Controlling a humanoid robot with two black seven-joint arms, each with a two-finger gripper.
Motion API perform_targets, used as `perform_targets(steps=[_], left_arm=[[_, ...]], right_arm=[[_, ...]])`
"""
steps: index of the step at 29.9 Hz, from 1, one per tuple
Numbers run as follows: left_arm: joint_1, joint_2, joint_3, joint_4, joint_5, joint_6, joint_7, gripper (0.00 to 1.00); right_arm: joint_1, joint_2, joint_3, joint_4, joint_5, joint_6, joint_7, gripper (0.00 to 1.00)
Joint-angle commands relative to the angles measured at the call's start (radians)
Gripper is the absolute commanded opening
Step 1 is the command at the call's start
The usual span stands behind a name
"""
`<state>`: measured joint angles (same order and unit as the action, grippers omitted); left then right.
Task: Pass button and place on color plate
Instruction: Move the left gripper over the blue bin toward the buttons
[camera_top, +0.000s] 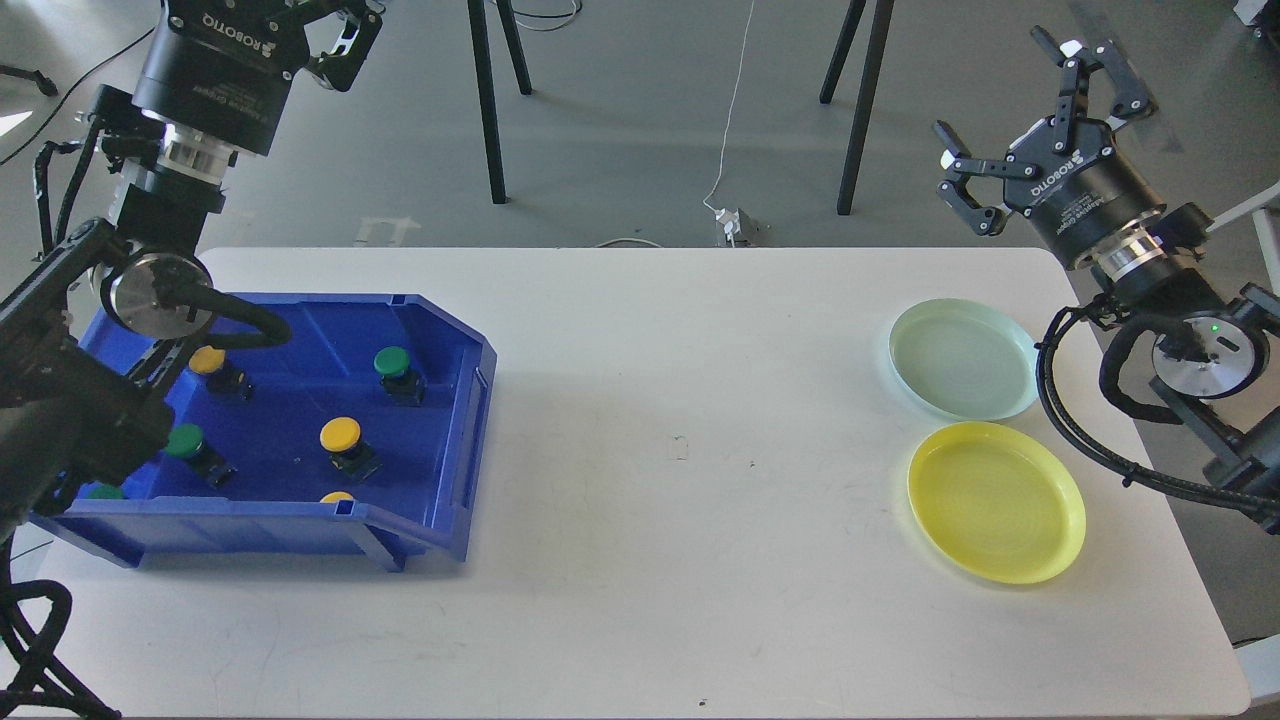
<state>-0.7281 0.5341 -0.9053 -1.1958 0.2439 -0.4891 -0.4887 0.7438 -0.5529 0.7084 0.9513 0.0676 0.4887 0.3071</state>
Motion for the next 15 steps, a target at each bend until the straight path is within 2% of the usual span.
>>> perform_targets(steps=[1,4,10,15], left_arm=[[-0.020,0.156,0.092,-0.123,0.101,0.000,0.000,1.00],[-0.101,0.289,0.242,-0.165,0.279,0.000,0.000,1.00],[-0.370,0.507,0.674,-0.234,0.706,0.000,0.000,1.00],[-0.507,0.553,0.949,-0.268,1.026,0.000,0.000,0.99]], right_arm=[[-0.001,-0.007,0.014,0.000,0.000,0.000,0.000,0.99],[-0.004,-0.015,0.022,0.000,0.000,0.000,0.000,0.99],[-0.021,-0.016,0.028,-0.002,0.000,0.000,0.000,0.99],[-0.041,-0.016,0.028,-0.005,-0.002,0.000,0.000,0.99]])
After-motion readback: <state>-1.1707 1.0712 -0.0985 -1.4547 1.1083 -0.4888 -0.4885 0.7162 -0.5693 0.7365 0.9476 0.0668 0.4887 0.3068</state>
